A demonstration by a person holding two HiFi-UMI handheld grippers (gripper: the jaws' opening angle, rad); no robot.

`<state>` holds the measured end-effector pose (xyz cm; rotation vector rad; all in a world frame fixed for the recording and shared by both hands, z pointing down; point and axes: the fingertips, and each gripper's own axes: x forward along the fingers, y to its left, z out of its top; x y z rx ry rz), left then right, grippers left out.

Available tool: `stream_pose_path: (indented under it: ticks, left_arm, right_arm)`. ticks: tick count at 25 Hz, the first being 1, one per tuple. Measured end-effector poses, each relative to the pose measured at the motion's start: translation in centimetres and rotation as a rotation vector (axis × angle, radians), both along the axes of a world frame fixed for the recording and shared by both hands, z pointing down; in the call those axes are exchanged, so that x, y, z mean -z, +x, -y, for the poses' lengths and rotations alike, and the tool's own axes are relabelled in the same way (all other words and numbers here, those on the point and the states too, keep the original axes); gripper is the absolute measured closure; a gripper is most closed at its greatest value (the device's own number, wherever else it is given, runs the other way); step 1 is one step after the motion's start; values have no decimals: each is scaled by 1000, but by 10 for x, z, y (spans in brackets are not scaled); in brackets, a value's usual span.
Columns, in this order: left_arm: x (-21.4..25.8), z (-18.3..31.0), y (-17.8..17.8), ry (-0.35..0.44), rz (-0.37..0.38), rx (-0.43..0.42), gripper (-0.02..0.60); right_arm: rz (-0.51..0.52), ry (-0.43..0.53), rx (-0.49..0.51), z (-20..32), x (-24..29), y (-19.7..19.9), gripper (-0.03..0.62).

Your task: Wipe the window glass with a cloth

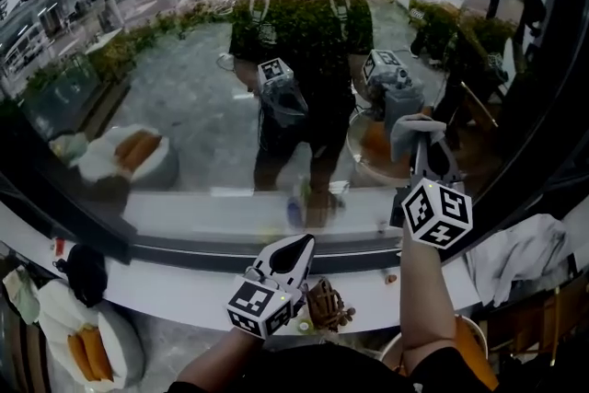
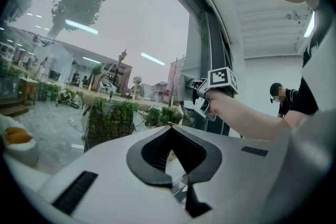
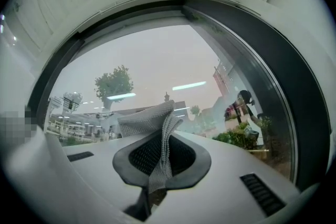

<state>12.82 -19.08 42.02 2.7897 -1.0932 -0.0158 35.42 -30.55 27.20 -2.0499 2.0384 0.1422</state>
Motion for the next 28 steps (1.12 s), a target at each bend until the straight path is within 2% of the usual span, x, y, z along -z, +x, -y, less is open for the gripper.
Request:
stream_pose_path:
  ticks: [13,28]
  left_arm:
    - [0,-3,-11,-8,33,3,574]
    - [1,-9,-126,-8,-8,88,574]
  right_arm:
    - [11,17,14,3,6,-19,557]
    - [-1,20,79,11,9,-147,559]
